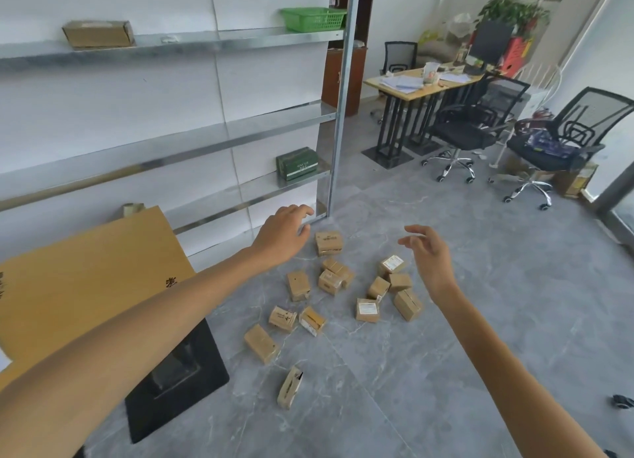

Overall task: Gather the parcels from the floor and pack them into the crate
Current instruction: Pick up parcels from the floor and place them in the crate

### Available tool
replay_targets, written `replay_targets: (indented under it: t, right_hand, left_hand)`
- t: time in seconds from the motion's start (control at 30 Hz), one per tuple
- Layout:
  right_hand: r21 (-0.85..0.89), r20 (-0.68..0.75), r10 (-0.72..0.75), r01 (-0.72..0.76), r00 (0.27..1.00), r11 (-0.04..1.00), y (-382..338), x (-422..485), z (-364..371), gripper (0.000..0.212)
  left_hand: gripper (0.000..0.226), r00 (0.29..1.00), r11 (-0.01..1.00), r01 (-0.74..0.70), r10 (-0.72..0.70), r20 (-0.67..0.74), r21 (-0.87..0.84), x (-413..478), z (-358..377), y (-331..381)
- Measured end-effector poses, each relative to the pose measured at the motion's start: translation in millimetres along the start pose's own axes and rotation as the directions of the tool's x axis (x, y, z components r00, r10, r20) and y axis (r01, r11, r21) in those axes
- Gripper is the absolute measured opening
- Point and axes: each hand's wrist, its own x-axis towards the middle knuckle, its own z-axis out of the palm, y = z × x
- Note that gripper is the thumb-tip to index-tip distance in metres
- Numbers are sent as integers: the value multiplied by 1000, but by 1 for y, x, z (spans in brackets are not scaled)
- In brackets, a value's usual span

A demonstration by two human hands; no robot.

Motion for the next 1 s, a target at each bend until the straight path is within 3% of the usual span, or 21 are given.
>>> replay_targets:
  t: [0.27,0.5,1.0]
  right_hand:
    - [6,-27,18,-18,999,1000,20,82,-28,25]
    - [-17,-27,69,-70,997,997,29,153,-7,25]
    - [-181,58,166,-153,984,971,44,341,81,23]
  left_hand:
    - [33,1000,999,28,-28,7,-22,80,31,22]
    - [32,999,996,33,-34,-10,-88,160,64,14]
    - [30,991,985,133,-130,33,-112,339,93,-103]
